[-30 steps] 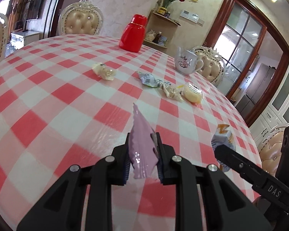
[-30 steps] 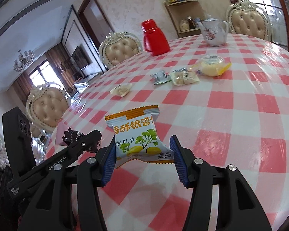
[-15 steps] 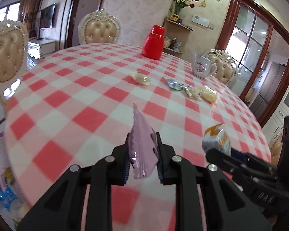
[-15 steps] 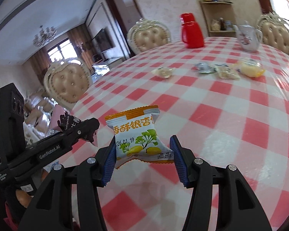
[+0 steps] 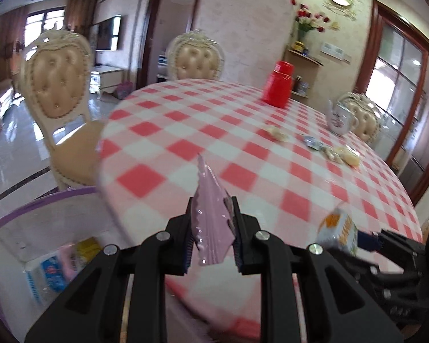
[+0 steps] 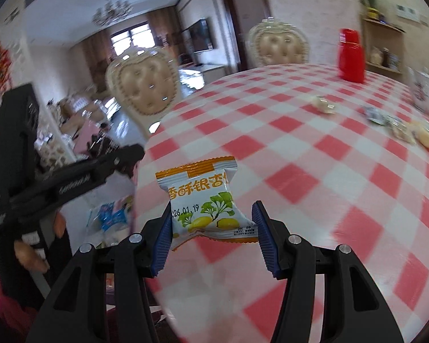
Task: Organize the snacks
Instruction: 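Carry the biscuit packet and pink snack to the purple-rimmed container and release them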
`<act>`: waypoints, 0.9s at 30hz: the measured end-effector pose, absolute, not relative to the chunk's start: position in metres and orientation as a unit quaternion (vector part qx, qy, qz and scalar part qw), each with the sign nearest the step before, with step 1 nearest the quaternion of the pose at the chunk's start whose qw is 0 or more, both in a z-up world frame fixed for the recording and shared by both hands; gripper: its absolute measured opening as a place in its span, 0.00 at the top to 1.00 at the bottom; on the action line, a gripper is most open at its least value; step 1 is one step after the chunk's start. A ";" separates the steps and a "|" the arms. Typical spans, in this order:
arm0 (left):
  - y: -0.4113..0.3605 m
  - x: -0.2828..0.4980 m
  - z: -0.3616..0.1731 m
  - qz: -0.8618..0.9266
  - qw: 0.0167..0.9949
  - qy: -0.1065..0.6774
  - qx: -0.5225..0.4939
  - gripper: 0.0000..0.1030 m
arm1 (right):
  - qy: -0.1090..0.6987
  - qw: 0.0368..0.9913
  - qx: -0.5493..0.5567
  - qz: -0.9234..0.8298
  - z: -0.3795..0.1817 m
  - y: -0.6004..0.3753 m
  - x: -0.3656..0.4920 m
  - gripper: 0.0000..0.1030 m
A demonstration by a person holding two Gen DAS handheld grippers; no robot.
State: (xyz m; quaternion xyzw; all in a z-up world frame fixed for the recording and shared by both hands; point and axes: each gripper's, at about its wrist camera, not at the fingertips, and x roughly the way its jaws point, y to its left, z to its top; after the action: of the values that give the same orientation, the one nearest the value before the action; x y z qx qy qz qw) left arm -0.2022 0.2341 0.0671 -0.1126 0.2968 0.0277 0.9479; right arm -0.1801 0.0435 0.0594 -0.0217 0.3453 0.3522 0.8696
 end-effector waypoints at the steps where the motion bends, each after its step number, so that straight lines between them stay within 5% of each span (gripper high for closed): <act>1: 0.243 -0.205 0.068 0.035 0.948 0.295 -0.116 0.78 | 0.345 0.867 -0.026 0.359 0.059 0.050 -0.183 0.49; 16: 0.327 -0.235 0.079 0.172 0.940 0.277 -0.104 0.77 | 0.336 0.794 -0.138 0.487 0.043 0.160 -0.257 0.46; 17: 0.333 -0.237 0.080 0.183 0.937 0.278 -0.105 0.69 | 0.335 0.790 -0.138 0.496 0.042 0.163 -0.260 0.45; 18: 0.336 -0.238 0.080 0.194 0.934 0.280 -0.106 0.42 | 0.335 0.783 -0.138 0.505 0.041 0.165 -0.264 0.42; 20: 0.347 -0.244 0.082 0.238 0.925 0.271 -0.118 0.11 | 0.327 0.784 -0.134 0.510 0.044 0.163 -0.267 0.35; 27: 0.349 -0.245 0.082 0.275 0.915 0.265 -0.129 0.05 | 0.327 0.818 -0.069 0.467 0.060 0.123 -0.233 0.27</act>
State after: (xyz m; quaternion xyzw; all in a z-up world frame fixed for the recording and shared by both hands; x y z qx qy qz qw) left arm -0.2448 0.3488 0.0824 -0.1291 0.2653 0.2754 0.9149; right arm -0.2325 0.1226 0.0597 -0.0695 0.3269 0.4674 0.8184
